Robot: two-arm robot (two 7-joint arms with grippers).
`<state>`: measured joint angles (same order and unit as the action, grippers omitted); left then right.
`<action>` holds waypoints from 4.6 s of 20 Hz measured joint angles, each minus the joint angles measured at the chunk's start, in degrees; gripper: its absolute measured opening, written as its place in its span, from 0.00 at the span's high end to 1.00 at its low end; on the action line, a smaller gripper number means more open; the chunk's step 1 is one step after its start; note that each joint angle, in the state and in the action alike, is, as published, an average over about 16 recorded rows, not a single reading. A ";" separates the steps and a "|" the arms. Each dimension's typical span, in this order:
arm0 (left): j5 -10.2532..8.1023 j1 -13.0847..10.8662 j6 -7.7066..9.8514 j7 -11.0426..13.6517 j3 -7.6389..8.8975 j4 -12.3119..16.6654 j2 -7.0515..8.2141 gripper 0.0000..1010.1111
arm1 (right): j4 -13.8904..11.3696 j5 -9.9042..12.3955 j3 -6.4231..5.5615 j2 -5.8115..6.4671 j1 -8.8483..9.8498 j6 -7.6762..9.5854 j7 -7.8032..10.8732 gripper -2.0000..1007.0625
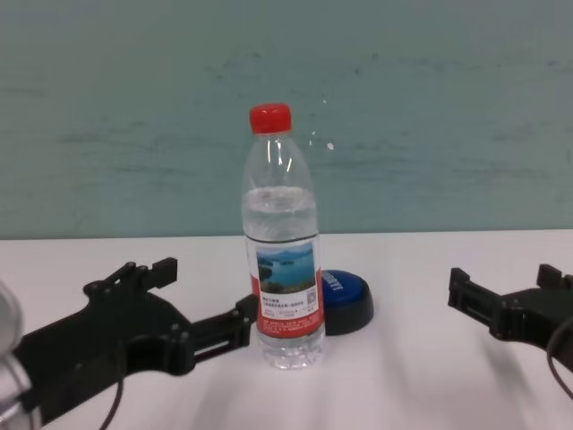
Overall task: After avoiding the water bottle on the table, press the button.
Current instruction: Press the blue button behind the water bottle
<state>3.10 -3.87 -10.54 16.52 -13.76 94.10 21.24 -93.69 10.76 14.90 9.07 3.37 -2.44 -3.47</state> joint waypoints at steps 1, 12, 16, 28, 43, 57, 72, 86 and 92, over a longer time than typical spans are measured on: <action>-0.05 -0.87 -0.10 0.00 0.25 0.97 0.44 0.01 | 0.00 0.00 0.00 0.00 0.00 0.00 0.00 0.00; -3.84 -9.51 -3.97 1.54 6.19 6.74 5.15 0.01 | 0.00 0.00 0.00 0.00 0.00 0.00 0.00 0.00; -6.17 -11.58 -6.00 2.81 9.03 6.55 6.51 0.01 | 0.00 0.00 0.00 0.01 0.00 0.00 0.00 0.00; -12.15 -10.51 -11.01 7.16 14.66 0.03 8.39 0.01 | 0.00 0.00 0.00 0.01 0.00 0.00 0.00 0.00; -15.98 8.11 -13.31 14.30 9.81 -18.78 7.97 0.01 | 0.00 0.00 0.00 0.00 0.00 0.00 0.00 0.00; -14.88 24.89 -14.84 15.85 2.89 -36.07 3.27 0.01 | 0.00 0.00 0.00 0.00 0.00 0.00 0.00 0.00; -11.77 37.64 -18.79 17.33 -3.07 -52.34 -3.89 0.01 | 0.00 0.00 0.00 0.00 0.00 0.00 0.00 0.00; -9.94 43.39 -21.61 17.90 -5.07 -60.99 -7.78 0.01 | 0.00 0.00 0.00 0.00 0.00 0.00 0.00 0.00; -9.66 45.23 -22.88 18.55 -5.18 -64.26 -8.96 0.01 | 0.00 0.00 0.00 0.00 0.00 0.00 0.00 0.00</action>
<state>-6.56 41.36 -33.42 35.07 -18.94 29.84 12.28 -93.69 10.76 14.90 9.07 3.37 -2.44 -3.47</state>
